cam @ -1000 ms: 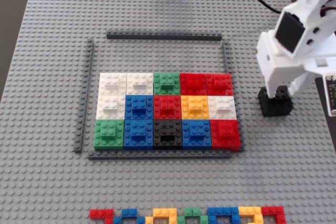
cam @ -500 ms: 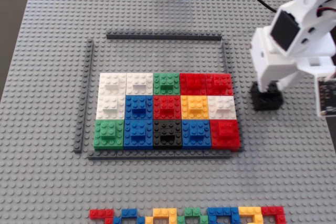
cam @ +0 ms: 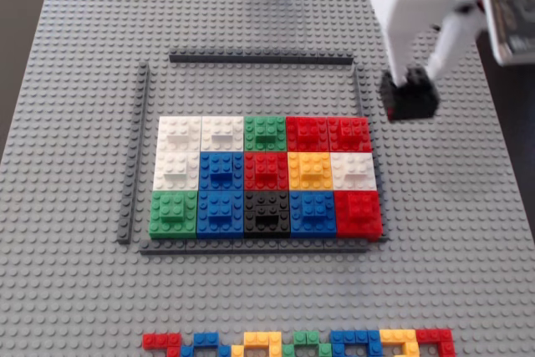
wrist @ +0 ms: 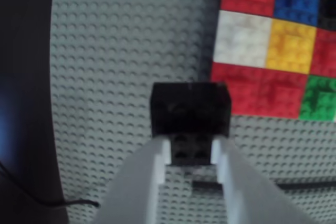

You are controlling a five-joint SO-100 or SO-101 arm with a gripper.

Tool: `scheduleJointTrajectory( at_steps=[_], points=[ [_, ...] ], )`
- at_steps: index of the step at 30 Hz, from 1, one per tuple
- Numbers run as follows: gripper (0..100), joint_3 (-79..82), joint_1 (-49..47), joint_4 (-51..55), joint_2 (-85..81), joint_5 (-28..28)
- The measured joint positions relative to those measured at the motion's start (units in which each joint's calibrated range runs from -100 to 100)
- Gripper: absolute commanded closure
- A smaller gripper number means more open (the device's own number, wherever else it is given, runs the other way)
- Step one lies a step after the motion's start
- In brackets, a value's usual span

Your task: Grab the cube and place it into the grid

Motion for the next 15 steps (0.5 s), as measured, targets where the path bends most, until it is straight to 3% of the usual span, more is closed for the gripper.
scheduleJointTrajectory(
  at_steps=[15],
  points=[
    [95,29.92,6.42,-3.96,-22.99,3.81]
  ],
)
